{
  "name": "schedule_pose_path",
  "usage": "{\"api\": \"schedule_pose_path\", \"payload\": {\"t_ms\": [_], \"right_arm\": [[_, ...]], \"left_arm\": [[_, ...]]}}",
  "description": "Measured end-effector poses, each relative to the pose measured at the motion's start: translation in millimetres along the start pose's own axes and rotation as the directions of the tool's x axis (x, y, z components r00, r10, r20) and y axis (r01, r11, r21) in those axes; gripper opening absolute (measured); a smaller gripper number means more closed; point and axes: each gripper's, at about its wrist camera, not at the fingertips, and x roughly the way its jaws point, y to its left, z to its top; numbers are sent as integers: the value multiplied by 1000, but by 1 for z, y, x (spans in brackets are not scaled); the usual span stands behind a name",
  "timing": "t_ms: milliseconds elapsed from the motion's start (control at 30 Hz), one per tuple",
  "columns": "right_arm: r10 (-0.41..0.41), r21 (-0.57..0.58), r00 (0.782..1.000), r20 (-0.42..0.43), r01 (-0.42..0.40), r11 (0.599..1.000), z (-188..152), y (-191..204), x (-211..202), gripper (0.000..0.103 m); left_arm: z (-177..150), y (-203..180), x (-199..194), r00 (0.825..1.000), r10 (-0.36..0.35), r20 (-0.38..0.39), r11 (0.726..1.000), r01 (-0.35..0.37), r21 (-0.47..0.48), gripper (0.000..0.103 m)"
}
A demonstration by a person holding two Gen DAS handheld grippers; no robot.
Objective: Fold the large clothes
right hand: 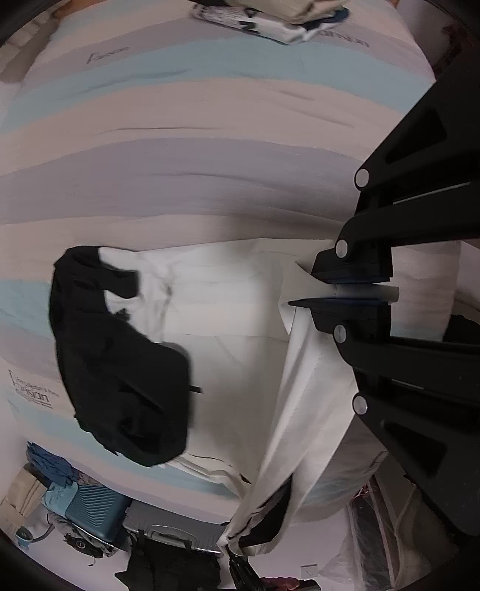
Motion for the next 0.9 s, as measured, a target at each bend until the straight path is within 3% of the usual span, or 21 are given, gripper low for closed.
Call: {"api": "schedule_pose_path", "payload": {"t_ms": [467, 900], "right_arm": [[-70, 7, 992, 104, 70, 998, 113, -13, 22, 4], [-119, 41, 987, 107, 115, 993, 201, -25, 54, 4]], "left_arm": [[111, 7, 18, 988, 44, 147, 999, -48, 25, 4], [195, 20, 50, 987, 22, 158, 1000, -20, -15, 4]]}}
